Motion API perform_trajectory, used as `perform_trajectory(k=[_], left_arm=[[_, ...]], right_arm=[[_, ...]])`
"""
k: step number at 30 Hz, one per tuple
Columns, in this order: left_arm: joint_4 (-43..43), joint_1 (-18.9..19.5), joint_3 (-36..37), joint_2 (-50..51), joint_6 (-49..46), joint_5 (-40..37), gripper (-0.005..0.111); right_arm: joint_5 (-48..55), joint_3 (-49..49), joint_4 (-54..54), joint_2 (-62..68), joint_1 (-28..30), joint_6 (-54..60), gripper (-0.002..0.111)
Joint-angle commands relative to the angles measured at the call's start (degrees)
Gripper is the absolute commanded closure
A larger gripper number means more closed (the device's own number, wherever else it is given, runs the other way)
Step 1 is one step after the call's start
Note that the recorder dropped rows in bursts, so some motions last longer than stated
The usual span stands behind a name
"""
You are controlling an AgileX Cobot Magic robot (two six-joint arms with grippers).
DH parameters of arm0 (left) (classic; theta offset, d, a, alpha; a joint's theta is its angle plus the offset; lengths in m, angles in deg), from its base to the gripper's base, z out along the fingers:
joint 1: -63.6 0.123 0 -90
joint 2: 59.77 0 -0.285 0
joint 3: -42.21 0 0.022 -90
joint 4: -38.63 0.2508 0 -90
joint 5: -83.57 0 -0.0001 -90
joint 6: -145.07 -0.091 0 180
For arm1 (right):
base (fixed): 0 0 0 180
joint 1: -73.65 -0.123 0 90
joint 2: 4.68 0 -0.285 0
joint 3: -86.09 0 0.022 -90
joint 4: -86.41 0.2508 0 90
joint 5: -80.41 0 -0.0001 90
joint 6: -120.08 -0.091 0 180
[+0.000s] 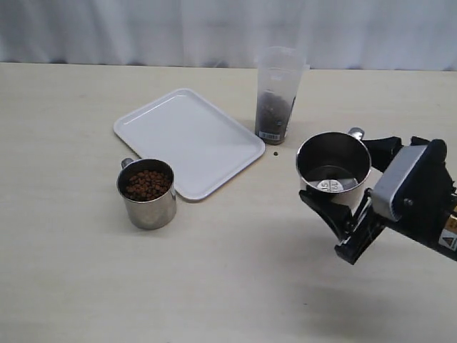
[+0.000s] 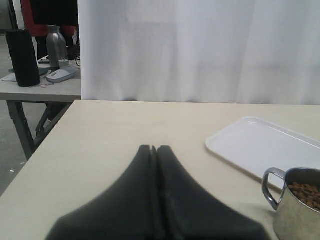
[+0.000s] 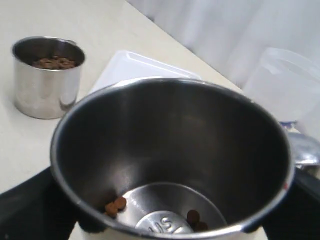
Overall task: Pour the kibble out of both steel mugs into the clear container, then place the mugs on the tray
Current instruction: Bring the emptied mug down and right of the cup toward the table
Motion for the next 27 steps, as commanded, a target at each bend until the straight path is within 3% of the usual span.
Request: perform_trajectory(k=[1, 3, 5, 10, 22, 27], left_arm=[[0.5, 0.2, 0.2, -0.2, 0.2, 0.3, 0.107], [0.5, 0.2, 0.2, -0.2, 0.2, 0.3, 0.107], [0.5, 0.2, 0.2, -0.2, 0.2, 0.3, 0.107], [0.5, 0.2, 0.2, -0.2, 0.2, 0.3, 0.107], [0.5, 0.2, 0.2, -0.2, 0.2, 0.3, 0.107], [0.5, 0.2, 0.2, -0.2, 0.2, 0.3, 0.107]], right_arm=[[-11.6, 0.2, -10.3, 5.8, 9.0, -2.5, 0.104], [-12.9, -0.3, -18.5, 10.3, 15.1, -2.7, 0.104], [-12.9, -2.2, -23.5, 12.7, 17.8, -4.7, 0.104], [-12.9, -6.8, -32.2, 17.3, 17.9, -6.7, 0.104], [-12.9, -7.8, -25.6, 19.9, 17.9, -6.7, 0.104], [-12.9, -9.5, -29.9, 21.7, 17.9, -6.0, 0.104]])
